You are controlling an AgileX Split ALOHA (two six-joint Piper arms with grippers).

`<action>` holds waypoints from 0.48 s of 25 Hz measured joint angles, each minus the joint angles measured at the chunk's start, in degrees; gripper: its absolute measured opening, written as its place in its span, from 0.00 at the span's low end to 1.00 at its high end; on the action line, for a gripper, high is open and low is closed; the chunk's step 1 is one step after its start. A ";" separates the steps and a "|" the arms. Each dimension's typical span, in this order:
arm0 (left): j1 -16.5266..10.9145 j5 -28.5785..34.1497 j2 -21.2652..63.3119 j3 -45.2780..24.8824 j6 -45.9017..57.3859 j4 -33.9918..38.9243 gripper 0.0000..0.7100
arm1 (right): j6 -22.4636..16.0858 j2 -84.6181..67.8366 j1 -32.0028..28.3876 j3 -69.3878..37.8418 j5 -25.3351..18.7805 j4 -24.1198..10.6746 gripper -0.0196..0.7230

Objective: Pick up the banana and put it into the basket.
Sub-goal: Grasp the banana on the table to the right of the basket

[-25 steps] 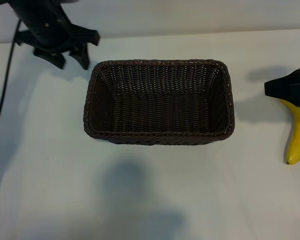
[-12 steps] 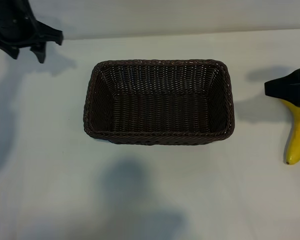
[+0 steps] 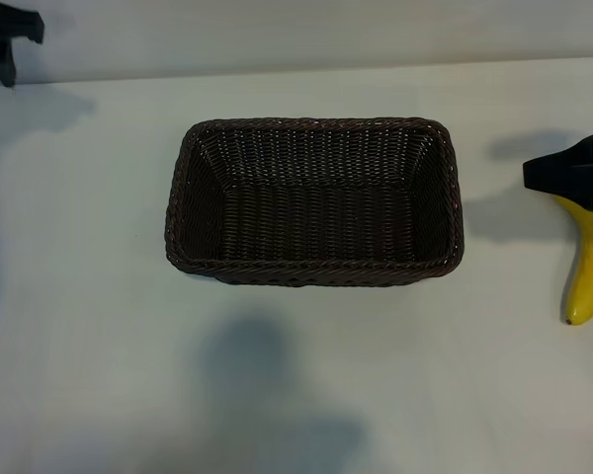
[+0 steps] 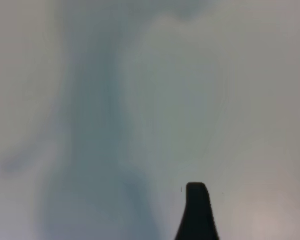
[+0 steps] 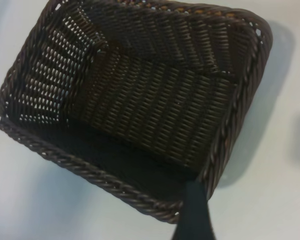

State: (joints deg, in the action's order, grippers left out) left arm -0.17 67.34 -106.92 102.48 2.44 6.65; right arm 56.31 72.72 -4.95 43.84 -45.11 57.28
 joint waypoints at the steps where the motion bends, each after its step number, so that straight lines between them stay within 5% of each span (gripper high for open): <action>1: 0.00 0.00 1.22 -0.69 -0.21 -0.05 0.80 | 0.00 0.00 0.00 0.00 0.00 0.00 0.80; 12: 0.00 0.00 25.75 -26.31 -2.44 -0.05 0.80 | -0.37 0.00 0.00 0.02 0.00 0.00 0.80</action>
State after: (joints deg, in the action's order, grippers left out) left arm -0.17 67.34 -81.17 76.18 0.00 6.60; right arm 55.95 72.72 -4.95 43.86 -45.11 57.28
